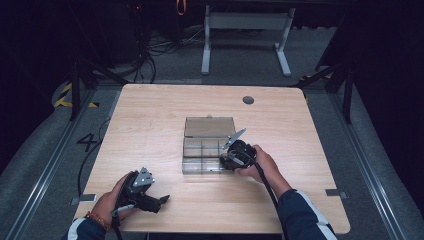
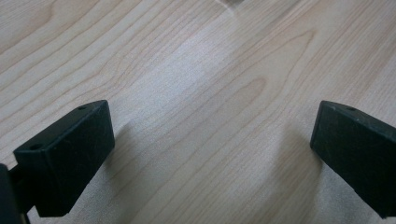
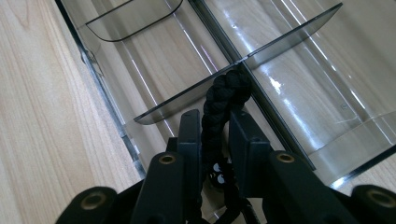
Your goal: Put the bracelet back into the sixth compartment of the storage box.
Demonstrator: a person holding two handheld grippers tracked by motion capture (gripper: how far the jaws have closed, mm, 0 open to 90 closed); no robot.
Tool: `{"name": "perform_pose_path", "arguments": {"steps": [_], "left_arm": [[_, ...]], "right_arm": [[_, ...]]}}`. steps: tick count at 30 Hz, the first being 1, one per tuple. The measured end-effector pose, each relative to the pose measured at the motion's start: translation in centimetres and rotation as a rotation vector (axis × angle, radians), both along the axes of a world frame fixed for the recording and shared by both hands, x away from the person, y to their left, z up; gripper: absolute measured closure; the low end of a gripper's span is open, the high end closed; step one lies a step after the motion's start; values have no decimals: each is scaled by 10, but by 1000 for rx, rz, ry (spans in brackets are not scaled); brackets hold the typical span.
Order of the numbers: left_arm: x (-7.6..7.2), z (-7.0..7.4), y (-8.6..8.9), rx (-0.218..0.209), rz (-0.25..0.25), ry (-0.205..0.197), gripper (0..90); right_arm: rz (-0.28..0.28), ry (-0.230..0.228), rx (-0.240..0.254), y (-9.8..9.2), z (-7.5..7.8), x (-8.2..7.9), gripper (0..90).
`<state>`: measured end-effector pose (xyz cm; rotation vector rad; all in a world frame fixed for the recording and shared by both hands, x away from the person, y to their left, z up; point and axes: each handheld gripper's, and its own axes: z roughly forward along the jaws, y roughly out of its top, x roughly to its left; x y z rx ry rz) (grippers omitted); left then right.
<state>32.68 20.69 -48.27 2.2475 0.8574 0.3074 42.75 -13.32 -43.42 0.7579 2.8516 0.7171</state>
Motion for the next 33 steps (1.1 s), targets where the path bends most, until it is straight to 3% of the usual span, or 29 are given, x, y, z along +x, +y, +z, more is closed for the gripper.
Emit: {"name": "perform_pose_path", "arguments": {"steps": [16,33], "left_arm": [[0,0,0,0,-2,0,2],[0,0,0,0,-5,0,1]], "right_arm": [[3,-41,23,-6,11,-4,716],[43,-113,18,-14,31,-22,720]]}}
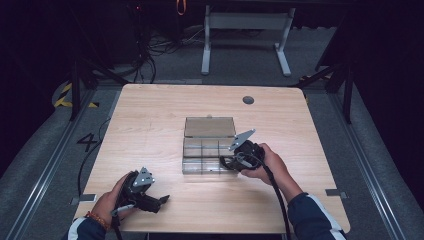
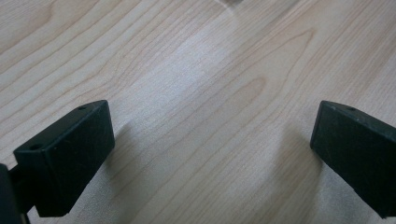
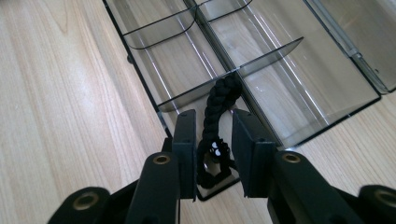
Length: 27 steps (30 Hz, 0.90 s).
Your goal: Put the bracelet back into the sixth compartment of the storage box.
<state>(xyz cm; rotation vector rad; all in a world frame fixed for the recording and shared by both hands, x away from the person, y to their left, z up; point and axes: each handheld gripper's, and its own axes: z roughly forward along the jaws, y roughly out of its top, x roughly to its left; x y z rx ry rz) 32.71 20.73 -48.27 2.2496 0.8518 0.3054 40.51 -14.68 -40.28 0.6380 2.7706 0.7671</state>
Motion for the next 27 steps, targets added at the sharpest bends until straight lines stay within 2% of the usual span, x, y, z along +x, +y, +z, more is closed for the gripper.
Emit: {"name": "perform_pose_path", "arguments": {"steps": [9,22,27], "left_arm": [[0,0,0,0,0,0,1],[0,0,0,0,0,-1,1],[0,0,0,-1,-1,-1,1]], "right_arm": [[17,-27,3,-10,9,-10,723],[15,-57,-20,-22,14,-20,718],[33,-58,-36,-27,15,-25,712]]}}
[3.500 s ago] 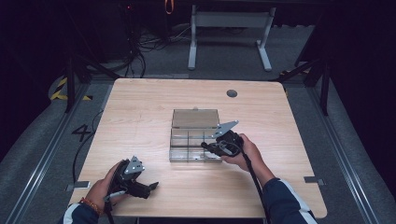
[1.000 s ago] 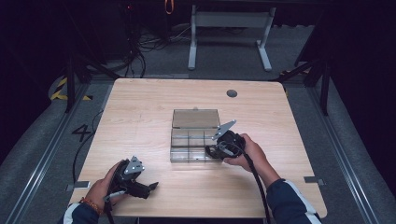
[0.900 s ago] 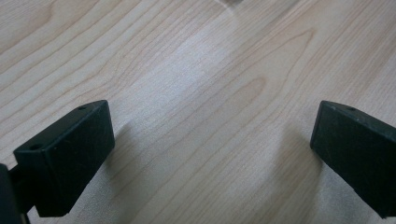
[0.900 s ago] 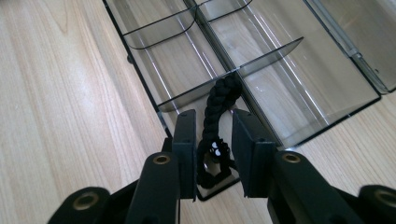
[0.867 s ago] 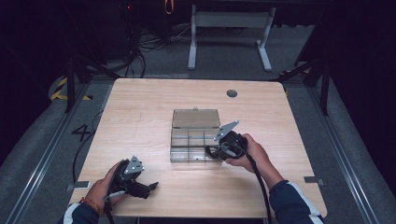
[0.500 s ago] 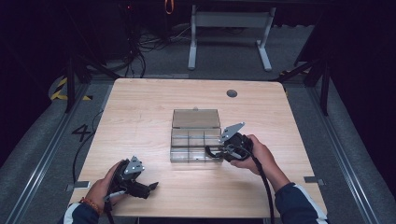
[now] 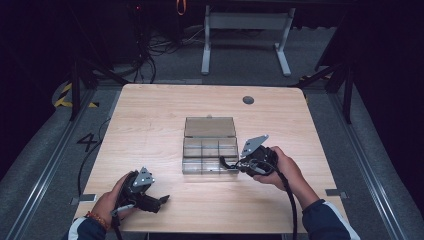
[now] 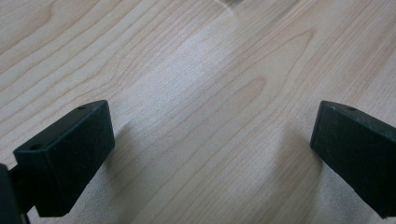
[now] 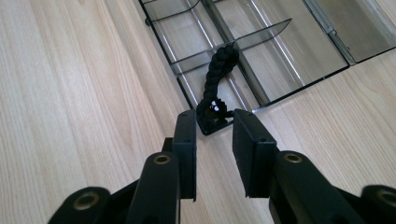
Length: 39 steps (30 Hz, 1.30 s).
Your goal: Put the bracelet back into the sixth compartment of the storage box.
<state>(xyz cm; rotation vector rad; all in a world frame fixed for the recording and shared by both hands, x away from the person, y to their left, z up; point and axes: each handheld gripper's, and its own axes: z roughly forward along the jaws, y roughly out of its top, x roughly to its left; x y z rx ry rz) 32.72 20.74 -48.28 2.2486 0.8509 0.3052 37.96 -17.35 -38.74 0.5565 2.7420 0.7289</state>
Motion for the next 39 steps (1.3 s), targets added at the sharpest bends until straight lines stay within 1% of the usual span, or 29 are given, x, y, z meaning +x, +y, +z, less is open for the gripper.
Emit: {"name": "perform_pose_path", "arguments": {"steps": [4,7,16,19,22,23,24,29,34,39], "left_arm": [[0,0,0,0,0,0,1],[0,0,0,0,0,0,2],[0,0,0,1,0,0,1],[0,0,0,1,0,0,1],[0,0,0,1,0,0,1],[0,0,0,2,0,0,1],[0,0,0,0,0,0,1],[0,0,0,0,0,0,1],[0,0,0,1,0,0,1],[0,0,0,0,0,0,1]], "right_arm": [[9,-20,-1,-4,1,-4,708],[6,-26,-3,-8,2,-6,701],[-2,-24,-22,-18,-2,-13,677],[-15,-25,-35,-22,-3,-15,669],[-15,-22,-37,-27,-5,-16,660],[-26,-27,-36,-28,-6,-16,658],[-21,-22,-38,-30,-7,-16,653],[-37,-25,-46,-38,-10,-19,634],[-46,-34,-50,-45,-12,-21,595],[-73,-32,-64,-54,-15,-23,565]]}}
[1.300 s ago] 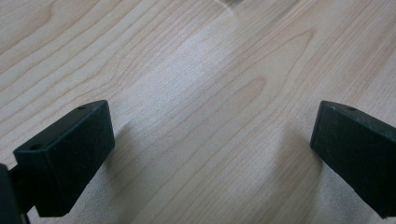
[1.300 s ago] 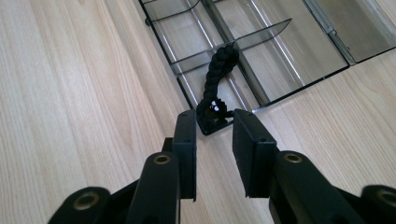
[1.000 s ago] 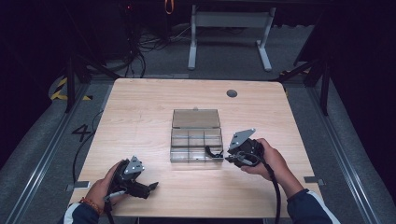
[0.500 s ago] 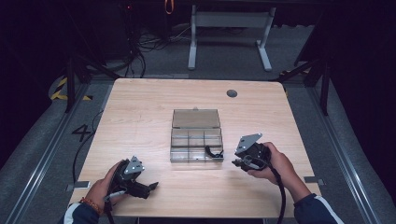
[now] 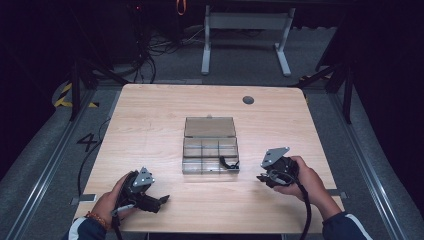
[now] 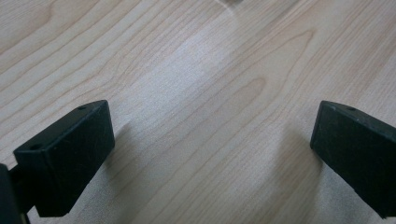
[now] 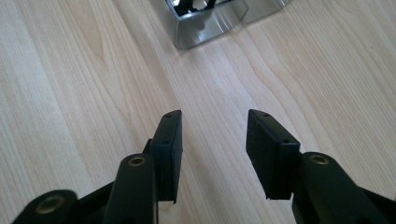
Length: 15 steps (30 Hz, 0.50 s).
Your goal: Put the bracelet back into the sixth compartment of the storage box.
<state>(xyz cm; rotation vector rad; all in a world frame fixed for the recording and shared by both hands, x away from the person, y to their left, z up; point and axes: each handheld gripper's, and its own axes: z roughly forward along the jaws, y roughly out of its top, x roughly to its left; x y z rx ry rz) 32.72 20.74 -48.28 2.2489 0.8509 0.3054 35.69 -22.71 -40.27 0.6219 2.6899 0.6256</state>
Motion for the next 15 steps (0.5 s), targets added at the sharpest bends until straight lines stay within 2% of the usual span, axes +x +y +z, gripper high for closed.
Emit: {"name": "perform_pose_path", "arguments": {"steps": [5,15], "left_arm": [[0,0,0,1,0,0,1],[0,0,0,0,0,0,1]], "right_arm": [[-13,-10,0,-9,-1,-3,535],[-73,-13,10,-33,-6,-8,485]]}}
